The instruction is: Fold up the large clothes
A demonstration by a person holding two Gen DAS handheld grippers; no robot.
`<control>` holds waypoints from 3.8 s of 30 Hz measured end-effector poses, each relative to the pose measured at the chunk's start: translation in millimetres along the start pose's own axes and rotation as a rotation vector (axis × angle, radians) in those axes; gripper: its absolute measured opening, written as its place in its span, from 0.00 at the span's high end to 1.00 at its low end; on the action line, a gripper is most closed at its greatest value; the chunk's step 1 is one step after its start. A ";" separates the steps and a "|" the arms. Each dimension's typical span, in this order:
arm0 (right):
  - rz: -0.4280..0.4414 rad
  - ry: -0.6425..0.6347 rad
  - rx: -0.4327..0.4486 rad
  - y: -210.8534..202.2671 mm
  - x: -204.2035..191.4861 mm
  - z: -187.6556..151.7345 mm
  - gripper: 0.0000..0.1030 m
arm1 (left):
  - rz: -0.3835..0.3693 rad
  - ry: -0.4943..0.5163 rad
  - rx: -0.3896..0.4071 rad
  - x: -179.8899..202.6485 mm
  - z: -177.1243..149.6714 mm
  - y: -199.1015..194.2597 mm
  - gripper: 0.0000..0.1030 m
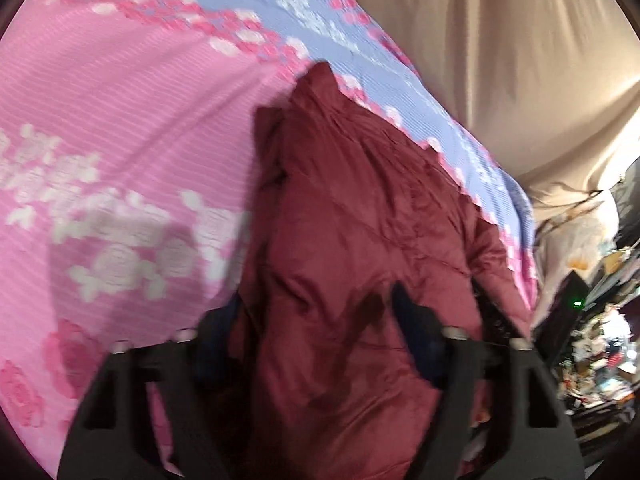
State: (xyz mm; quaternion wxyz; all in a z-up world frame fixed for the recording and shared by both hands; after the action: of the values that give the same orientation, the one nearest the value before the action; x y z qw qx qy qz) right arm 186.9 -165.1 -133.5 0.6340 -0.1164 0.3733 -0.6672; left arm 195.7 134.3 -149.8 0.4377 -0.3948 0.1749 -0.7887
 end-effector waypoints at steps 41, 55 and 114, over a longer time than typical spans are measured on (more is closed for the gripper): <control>0.178 0.136 -0.157 39.5 -5.5 27.4 0.80 | -0.174 0.467 0.222 237.4 44.9 -63.4 0.91; 0.366 0.372 -0.183 8.0 44.5 39.9 0.87 | -0.175 0.644 0.153 310.5 11.7 -14.2 0.91; 0.166 0.137 0.003 -199.5 140.4 -15.1 0.97 | -0.024 0.499 -0.027 272.6 -58.3 29.3 0.12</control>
State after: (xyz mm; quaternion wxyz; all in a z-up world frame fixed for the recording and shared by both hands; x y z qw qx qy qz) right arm 2.2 -307.3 -59.8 0.6603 -0.0381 0.4233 -0.6192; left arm 83.4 -111.9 -76.5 0.3663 -0.1958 0.2834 -0.8644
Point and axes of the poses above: each gripper's, at about its wrist camera, not at the fingertips, and y roughly the way its jaws point, x to its right, z to its top, the point moved 5 cm from there along y, roughly the way its jaws point, and after that the axes turned 14 degrees about y, right-handed, at the moved point
